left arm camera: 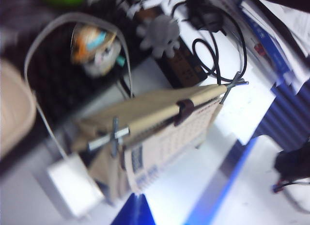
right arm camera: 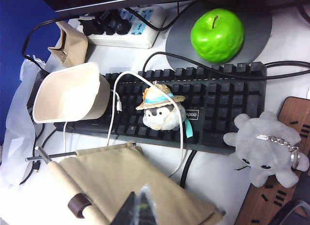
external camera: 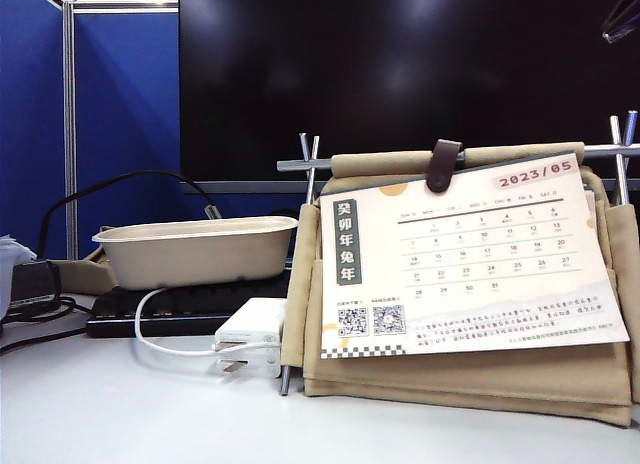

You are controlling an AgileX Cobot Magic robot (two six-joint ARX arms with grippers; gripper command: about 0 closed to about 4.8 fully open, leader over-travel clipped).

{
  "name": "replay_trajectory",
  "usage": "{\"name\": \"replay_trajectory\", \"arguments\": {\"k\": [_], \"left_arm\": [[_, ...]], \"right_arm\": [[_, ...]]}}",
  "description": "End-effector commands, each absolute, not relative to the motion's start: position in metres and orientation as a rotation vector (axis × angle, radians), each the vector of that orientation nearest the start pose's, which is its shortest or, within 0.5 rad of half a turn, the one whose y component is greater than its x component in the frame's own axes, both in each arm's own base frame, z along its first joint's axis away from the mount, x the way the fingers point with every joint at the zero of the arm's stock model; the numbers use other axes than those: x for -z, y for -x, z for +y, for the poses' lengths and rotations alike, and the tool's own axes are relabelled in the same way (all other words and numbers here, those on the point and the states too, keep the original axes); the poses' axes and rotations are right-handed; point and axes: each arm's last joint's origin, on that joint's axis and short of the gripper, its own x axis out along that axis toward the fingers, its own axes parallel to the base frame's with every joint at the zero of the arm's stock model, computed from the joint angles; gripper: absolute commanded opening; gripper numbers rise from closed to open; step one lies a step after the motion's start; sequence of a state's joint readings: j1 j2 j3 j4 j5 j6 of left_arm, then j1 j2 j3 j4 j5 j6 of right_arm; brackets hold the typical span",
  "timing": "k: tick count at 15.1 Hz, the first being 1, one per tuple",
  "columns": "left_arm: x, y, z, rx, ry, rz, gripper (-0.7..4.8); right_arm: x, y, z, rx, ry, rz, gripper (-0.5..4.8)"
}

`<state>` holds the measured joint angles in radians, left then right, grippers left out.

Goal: Identity fluffy octopus among items on the table, put them into the paper lunch box.

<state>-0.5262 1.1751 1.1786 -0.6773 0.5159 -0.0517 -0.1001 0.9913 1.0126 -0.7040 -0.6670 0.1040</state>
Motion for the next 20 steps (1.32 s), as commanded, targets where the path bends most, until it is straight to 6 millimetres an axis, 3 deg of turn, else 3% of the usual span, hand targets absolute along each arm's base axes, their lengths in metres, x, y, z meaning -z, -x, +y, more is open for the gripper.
{"name": "replay_trajectory", "arguments": {"k": [1, 2, 6, 8, 12, 14, 20], "left_arm": [[-0.36, -0.199, -0.137, 1.024, -0.004, 0.592, -0.02], [-0.364, -0.199, -0.141, 1.045, -0.013, 0.533, -0.02], [-0.371, -0.195, -0.153, 1.107, -0.047, 0.425, -0.02], [-0.373, -0.194, -0.155, 1.116, -0.049, 0.405, -0.02], [-0.373, -0.195, -0.155, 1.115, -0.049, 0.4, -0.02], [-0.373, -0.195, -0.155, 1.115, -0.049, 0.4, -0.02], [-0.374, -0.195, -0.155, 1.115, -0.048, 0.397, -0.02]], "right_arm": [[-0.329, -0.198, -0.001, -0.516, -0.363, 0.684, 0.58], [-0.324, -0.204, -0.001, -0.502, -0.364, 0.714, 1.52], [-0.307, -0.228, 0.005, -0.458, -0.339, 0.779, 1.75], [-0.3, -0.237, 0.003, -0.417, -0.327, 0.796, 2.49], [-0.283, -0.253, -0.001, -0.305, -0.298, 0.856, 2.8], [-0.279, -0.257, -0.002, -0.257, -0.277, 0.862, 3.39], [-0.271, -0.264, -0.001, -0.25, -0.274, 0.895, 3.39]]}}
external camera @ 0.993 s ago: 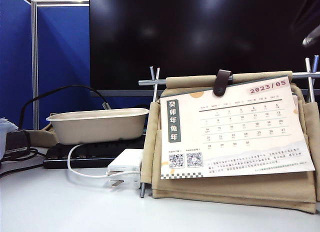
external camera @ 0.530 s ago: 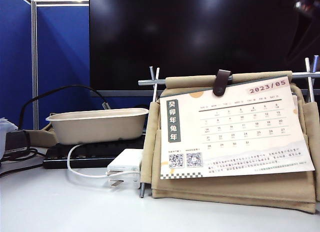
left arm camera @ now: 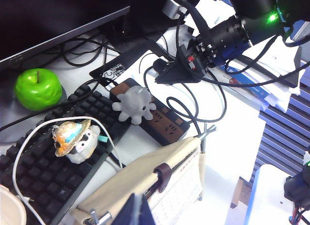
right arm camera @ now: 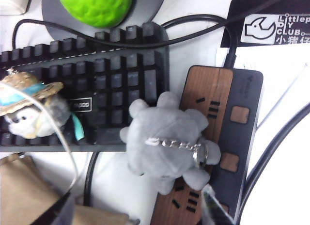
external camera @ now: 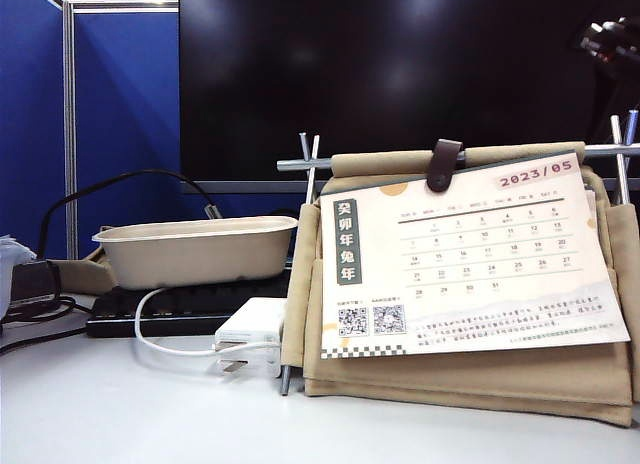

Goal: Identity fluffy octopus among items on the table, put them into the paper lunch box.

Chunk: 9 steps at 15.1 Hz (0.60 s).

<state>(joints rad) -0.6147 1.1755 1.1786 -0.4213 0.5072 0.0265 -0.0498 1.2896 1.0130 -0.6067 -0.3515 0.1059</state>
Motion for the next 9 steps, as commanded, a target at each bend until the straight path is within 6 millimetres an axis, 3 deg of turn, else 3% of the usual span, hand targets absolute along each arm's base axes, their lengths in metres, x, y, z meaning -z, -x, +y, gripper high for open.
{"name": "replay_trajectory", "arguments": {"k": [1, 2, 6, 9], "left_arm": [[-0.374, -0.195, -0.155, 1.115, -0.048, 0.397, -0.02], [-0.373, -0.195, -0.155, 1.115, -0.048, 0.399, -0.02], [-0.372, -0.195, -0.155, 1.114, -0.046, 0.41, -0.02], [-0.37, -0.195, -0.155, 1.112, -0.047, 0.432, -0.02]], "right_arm": [[-0.266, -0.267, 0.003, -0.26, -0.272, 0.917, 3.4], [-0.257, -0.273, 0.011, -0.284, -0.266, 0.958, 3.82], [-0.24, -0.287, 0.024, -0.293, -0.226, 0.98, 3.92], [-0.238, -0.291, 0.022, -0.238, -0.198, 0.974, 4.74]]}}
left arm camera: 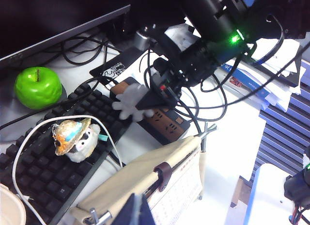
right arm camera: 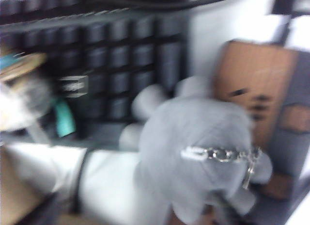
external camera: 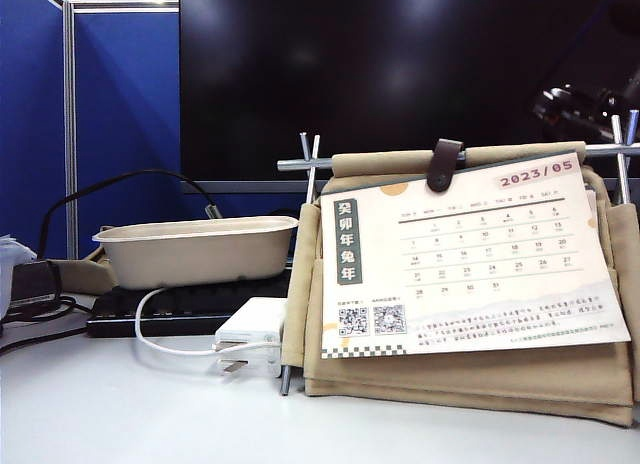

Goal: Identity fluffy octopus among items on the table, put them into the paper lunch box.

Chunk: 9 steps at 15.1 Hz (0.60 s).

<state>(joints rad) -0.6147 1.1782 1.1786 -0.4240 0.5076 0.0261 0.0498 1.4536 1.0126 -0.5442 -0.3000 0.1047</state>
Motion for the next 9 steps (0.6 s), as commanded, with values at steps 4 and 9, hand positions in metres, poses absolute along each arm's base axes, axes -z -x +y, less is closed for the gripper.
{"name": "replay_trajectory", "arguments": {"k": [4, 9], "left_arm": [[-0.3703, -0.1945, -0.1547, 1.112, -0.047, 0.434, -0.02], [-0.3703, -0.1947, -0.1548, 1.112, -0.047, 0.433, -0.02]], "right_arm": [[-0.2379, -0.2915, 0.0198, -0.163, -0.159, 0.965, 4.74], [-0.2405, -0.2954, 0.0191, -0.139, -0.142, 0.915, 4.74]]}}
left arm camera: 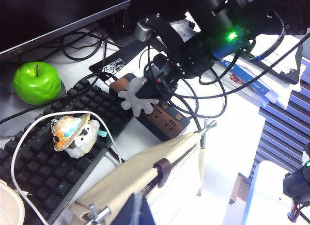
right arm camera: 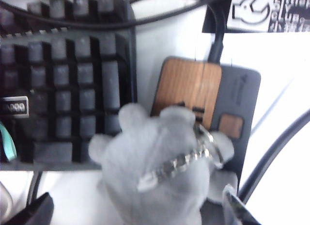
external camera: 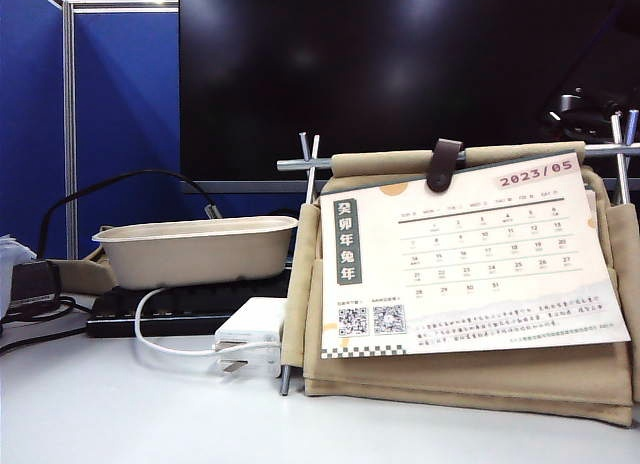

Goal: Identity fluffy octopus among items on the table, put them into the paper lunch box.

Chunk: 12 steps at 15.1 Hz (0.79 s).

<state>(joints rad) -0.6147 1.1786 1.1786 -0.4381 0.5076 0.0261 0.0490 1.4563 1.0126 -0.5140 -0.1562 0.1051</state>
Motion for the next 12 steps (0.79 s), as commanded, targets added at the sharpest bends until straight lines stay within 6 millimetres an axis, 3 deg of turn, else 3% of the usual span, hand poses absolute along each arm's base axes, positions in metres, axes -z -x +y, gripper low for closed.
{"name": "replay_trajectory", "arguments": {"k": [1, 4, 8, 12], "left_arm": [[-0.37, -0.195, -0.155, 1.112, -0.047, 0.433, -0.02], [-0.37, -0.195, -0.155, 1.112, -0.047, 0.431, -0.02], [-0.37, -0.195, -0.155, 1.112, -0.047, 0.432, -0.02], [-0.37, -0.195, -0.155, 1.112, -0.047, 0.431, -0.02]], "right_arm": [[-0.243, -0.298, 0.019, -0.139, -0.14, 0.878, 4.73], [-0.24, -0.303, 0.019, -0.139, -0.139, 0.863, 4.74], [-0.216, -0.315, 0.019, -0.097, -0.123, 0.933, 4.73], [-0.211, -0.315, 0.019, -0.098, -0.124, 0.955, 4.72]]}}
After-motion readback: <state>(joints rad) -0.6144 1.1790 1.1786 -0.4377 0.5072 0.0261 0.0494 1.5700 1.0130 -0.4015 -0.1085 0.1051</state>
